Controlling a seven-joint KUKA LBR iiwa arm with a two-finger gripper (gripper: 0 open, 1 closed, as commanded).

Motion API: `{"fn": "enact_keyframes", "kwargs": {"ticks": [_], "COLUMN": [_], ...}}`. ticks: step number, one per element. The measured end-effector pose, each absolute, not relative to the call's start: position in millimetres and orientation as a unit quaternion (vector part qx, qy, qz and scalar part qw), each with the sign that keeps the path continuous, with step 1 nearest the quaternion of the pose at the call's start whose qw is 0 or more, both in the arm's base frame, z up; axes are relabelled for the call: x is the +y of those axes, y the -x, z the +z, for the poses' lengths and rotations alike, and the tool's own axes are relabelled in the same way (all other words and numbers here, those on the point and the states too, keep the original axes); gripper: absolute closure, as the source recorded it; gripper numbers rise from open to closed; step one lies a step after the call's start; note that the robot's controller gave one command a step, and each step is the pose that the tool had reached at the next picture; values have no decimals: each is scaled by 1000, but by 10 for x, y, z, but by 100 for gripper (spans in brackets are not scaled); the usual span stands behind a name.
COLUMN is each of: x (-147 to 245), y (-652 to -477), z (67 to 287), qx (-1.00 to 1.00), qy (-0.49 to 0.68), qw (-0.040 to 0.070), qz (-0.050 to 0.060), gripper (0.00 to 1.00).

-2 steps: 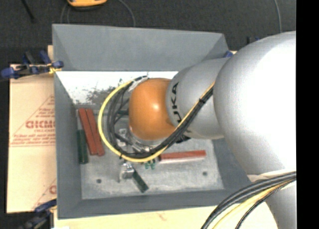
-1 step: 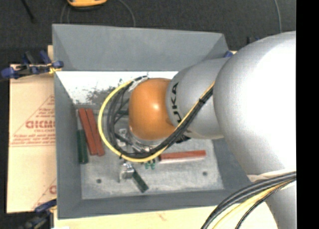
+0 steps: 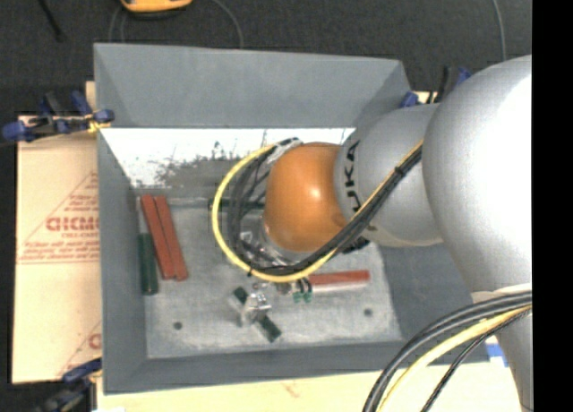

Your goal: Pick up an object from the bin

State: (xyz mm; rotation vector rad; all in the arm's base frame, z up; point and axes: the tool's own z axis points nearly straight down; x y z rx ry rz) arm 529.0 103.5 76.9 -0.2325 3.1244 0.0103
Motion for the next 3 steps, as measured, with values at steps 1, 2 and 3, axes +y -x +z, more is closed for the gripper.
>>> {"fn": "enact_keyframes", "kwargs": {"ticks": [1, 2, 3], "x": [609, 567, 567], "y": [-5361, -5426, -5424], "z": [779, 778, 779], "qx": [999, 999, 999], "qy": [-47, -50, -50], "qw": [-2, 15, 14], "qz": [4, 3, 3], "gripper": [100, 0, 0]}}
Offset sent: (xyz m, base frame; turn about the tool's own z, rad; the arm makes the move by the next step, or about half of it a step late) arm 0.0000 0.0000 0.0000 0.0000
